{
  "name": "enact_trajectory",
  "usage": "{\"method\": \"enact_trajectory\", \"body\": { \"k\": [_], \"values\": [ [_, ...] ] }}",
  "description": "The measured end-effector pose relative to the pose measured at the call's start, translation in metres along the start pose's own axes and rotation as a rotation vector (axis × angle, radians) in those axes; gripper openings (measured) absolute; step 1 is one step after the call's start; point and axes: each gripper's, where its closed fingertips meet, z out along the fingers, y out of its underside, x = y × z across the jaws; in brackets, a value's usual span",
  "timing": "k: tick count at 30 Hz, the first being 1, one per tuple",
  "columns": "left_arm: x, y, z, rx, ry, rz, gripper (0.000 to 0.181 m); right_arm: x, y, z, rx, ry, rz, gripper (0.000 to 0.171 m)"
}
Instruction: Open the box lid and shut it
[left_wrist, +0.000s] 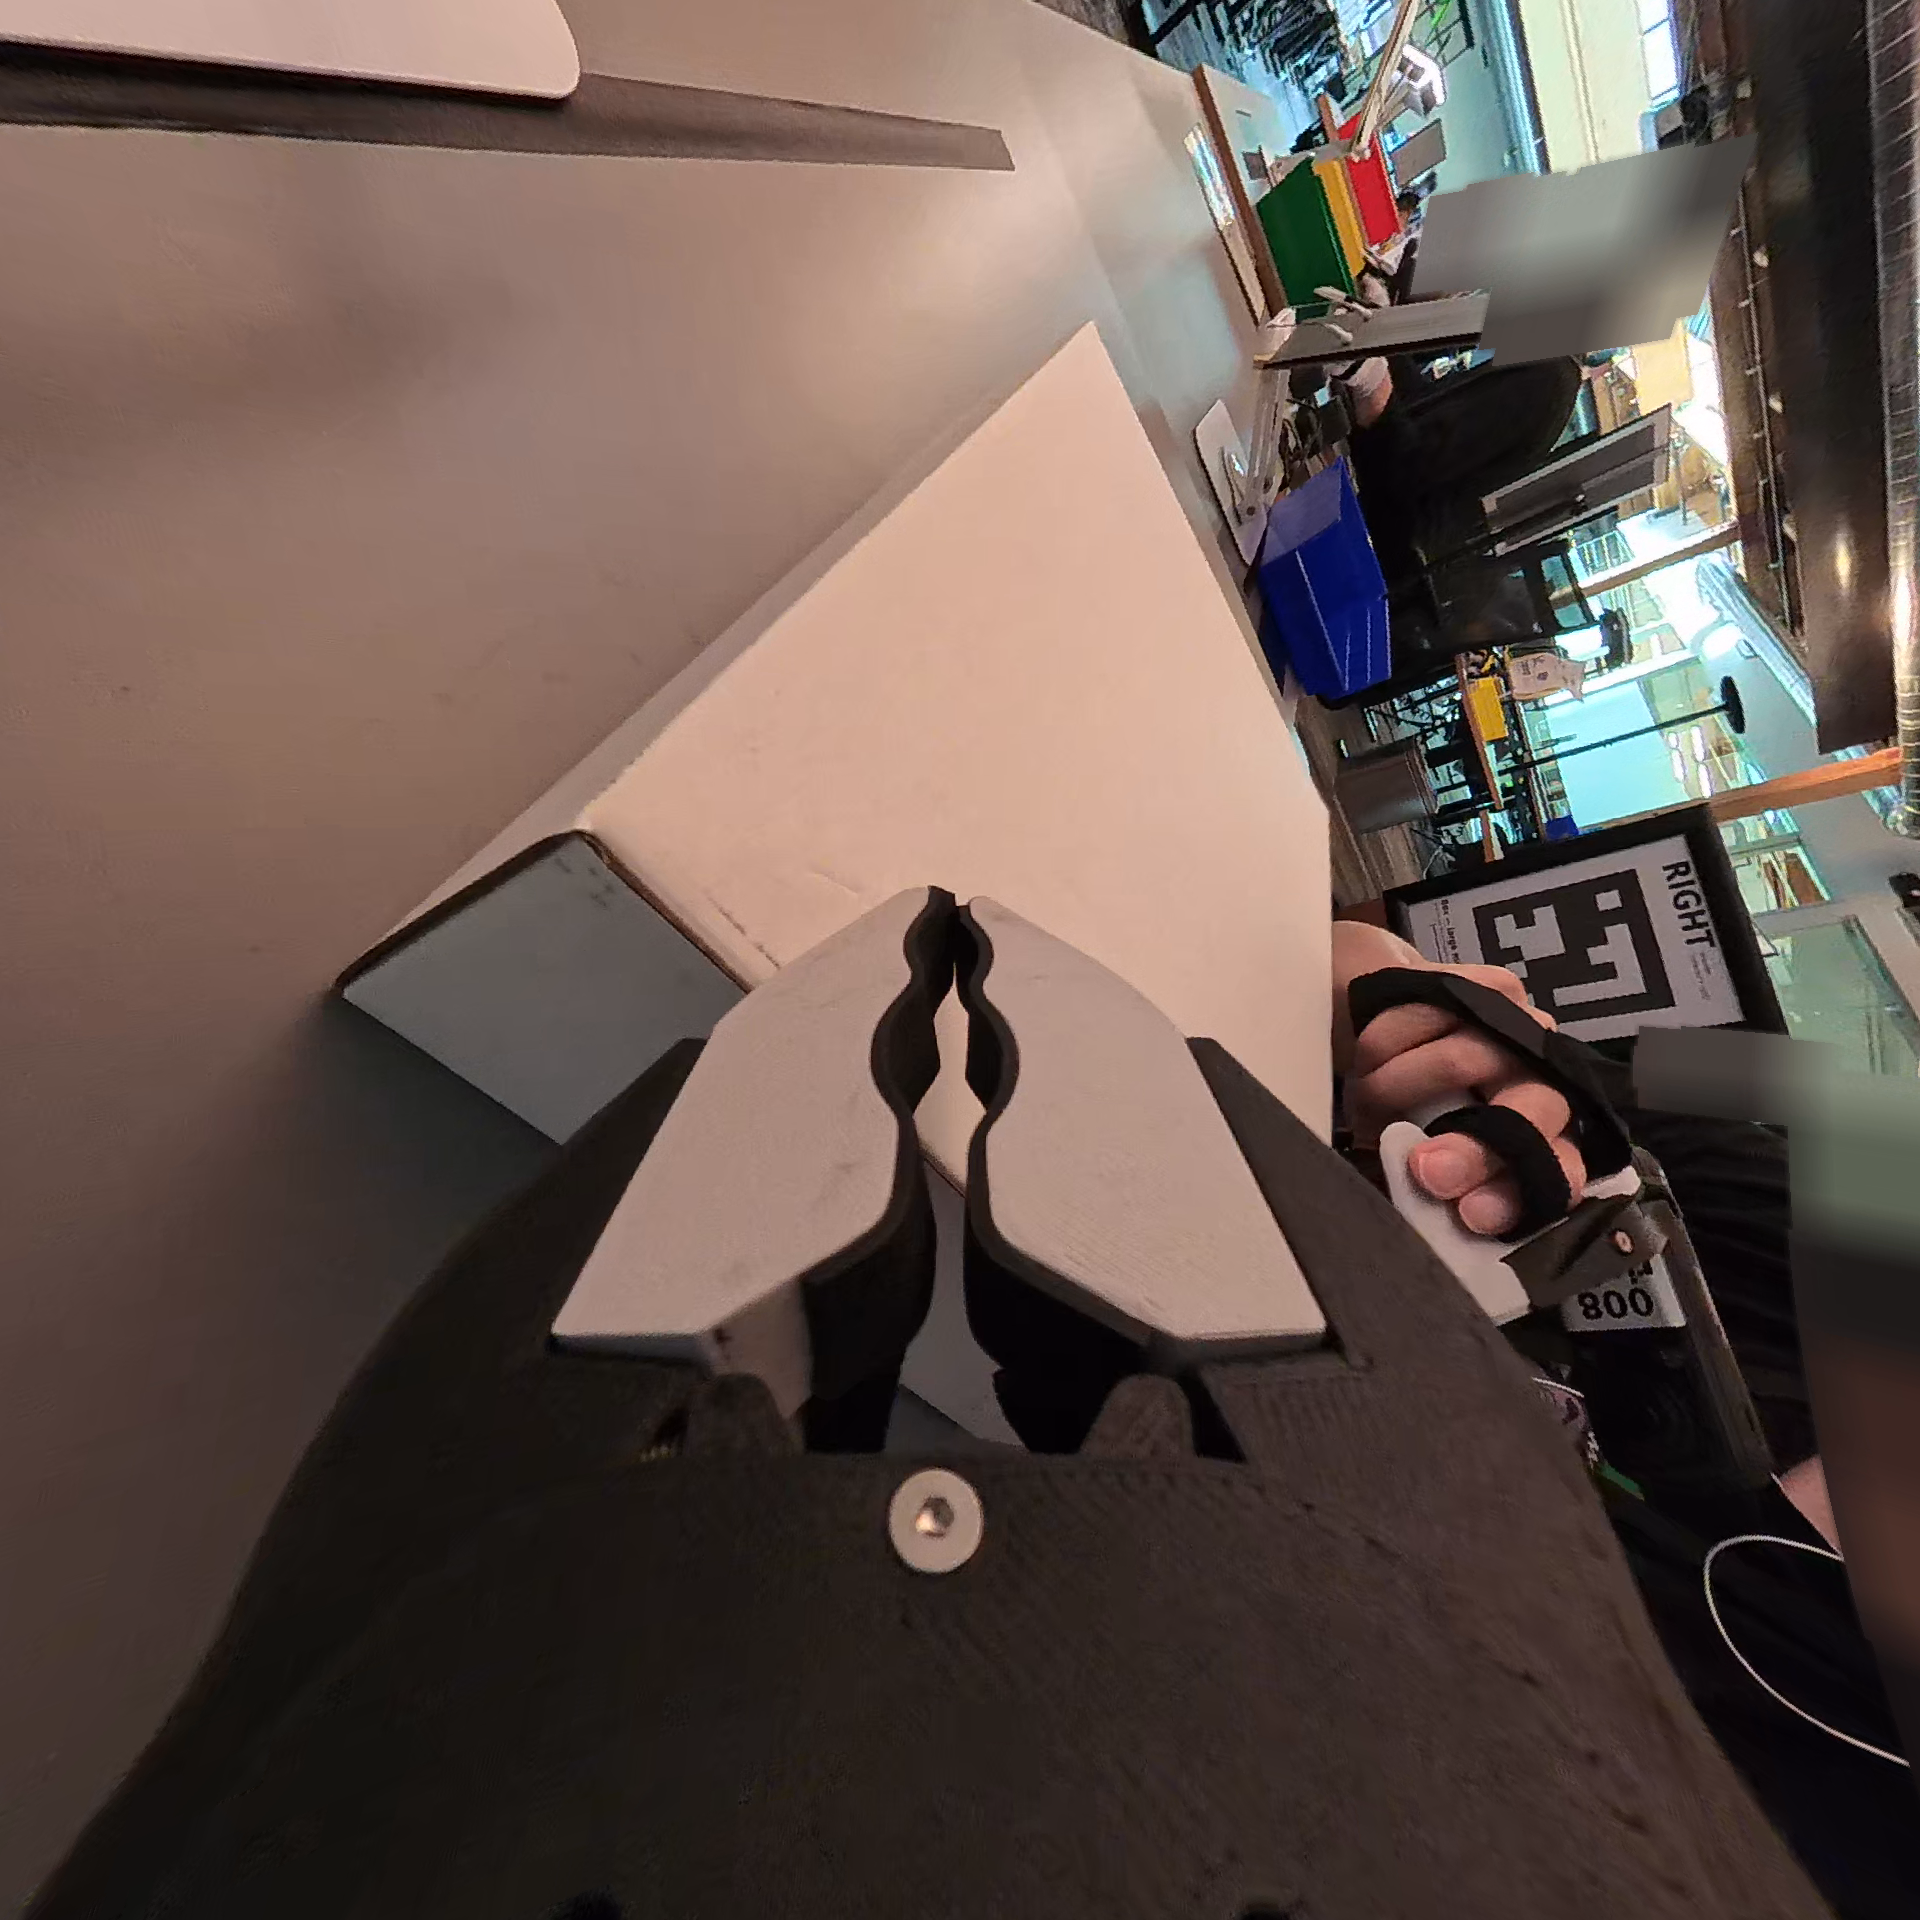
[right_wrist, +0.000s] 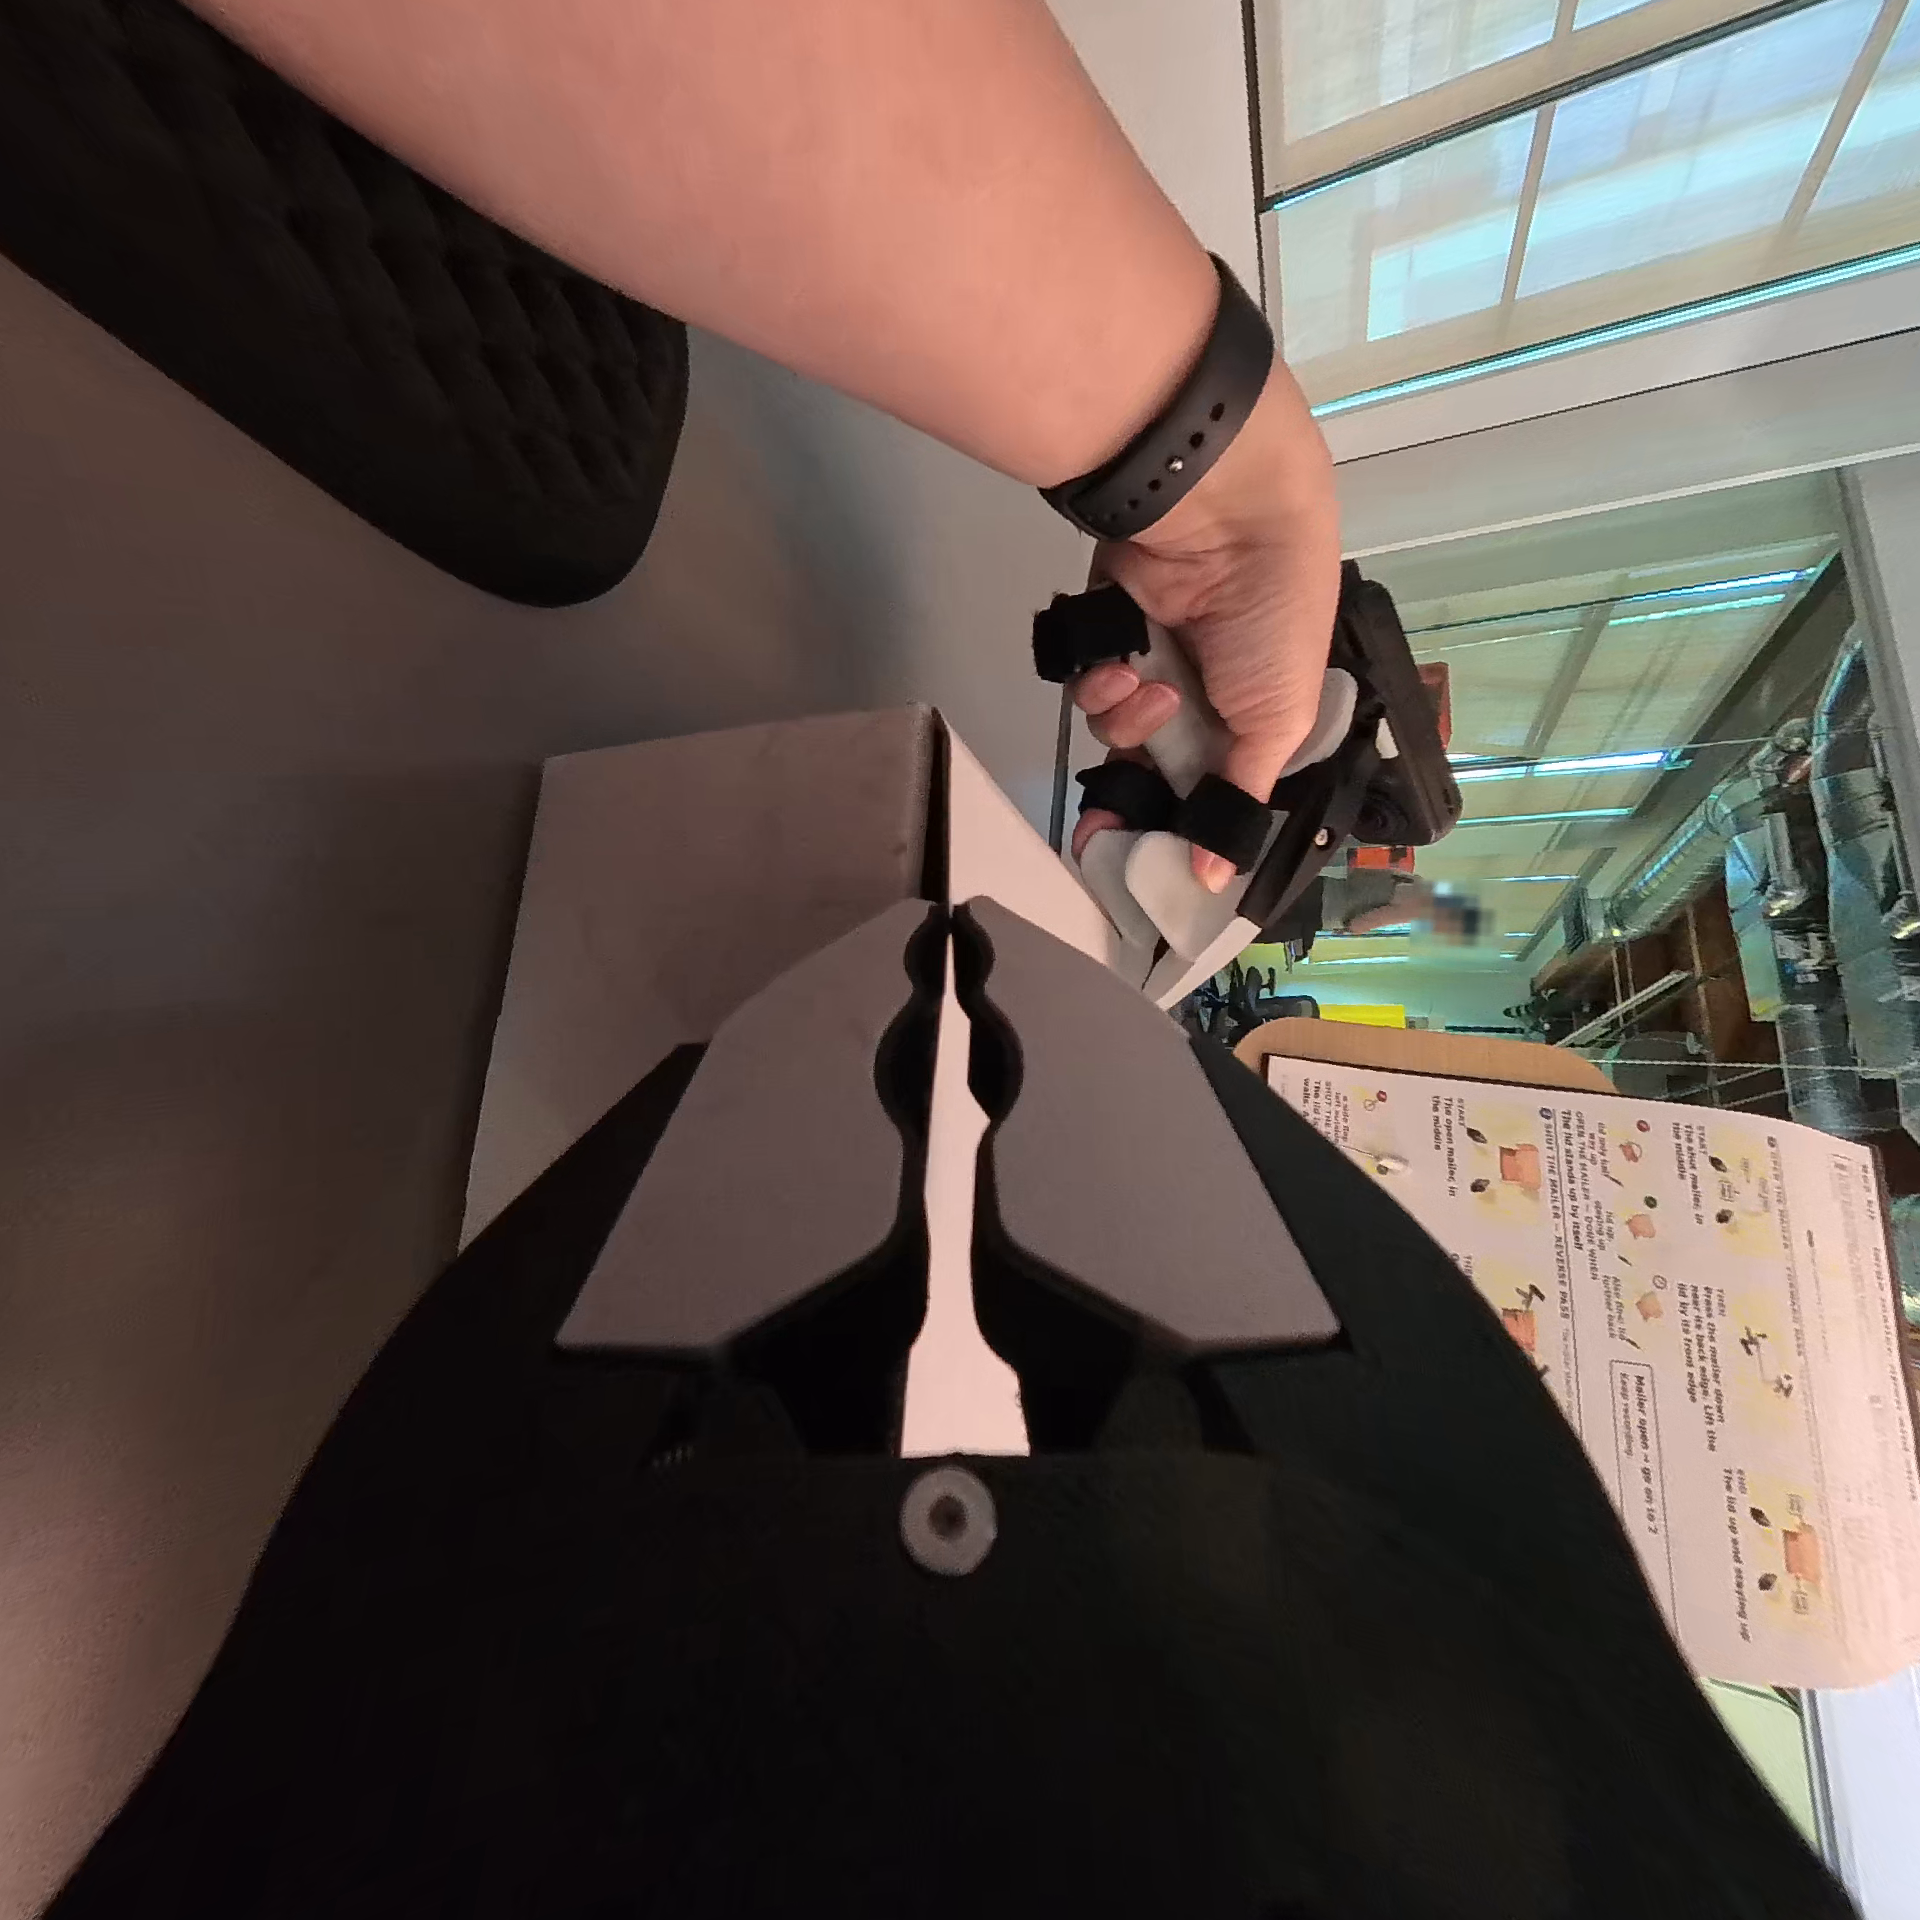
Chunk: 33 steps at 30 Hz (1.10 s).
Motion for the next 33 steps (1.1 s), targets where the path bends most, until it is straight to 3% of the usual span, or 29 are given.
{"method": "enact_trajectory", "body": {
  "k": [5,9,21,25,30,33],
  "values": [
    [-0.001,-0.001,-0.001,0.006,-0.020,0.023,0.000,0.008,0.000,-0.001,-0.004,0.045,0.025,0.002],
    [0.001,0.004,0.000,-0.020,0.007,0.024,0.000,-0.009,-0.003,0.002,0.006,-0.043,0.015,0.002],
    [0.003,0.002,-0.002,-0.003,-0.003,0.058,0.000,0.020,-0.008,-0.006,0.024,0.129,0.027,0.001],
    [0.004,0.004,-0.002,-0.011,-0.005,0.061,0.000,0.017,-0.007,-0.007,0.018,0.071,0.064,0.002],
    [0.005,0.004,-0.002,-0.010,0.007,0.065,0.000,0.016,-0.007,-0.008,0.008,0.081,-0.009,0.003],
    [0.009,0.002,-0.004,0.002,0.012,0.083,0.000,0.040,-0.008,-0.015,0.012,0.174,-0.050,0.002]
  ]
}}
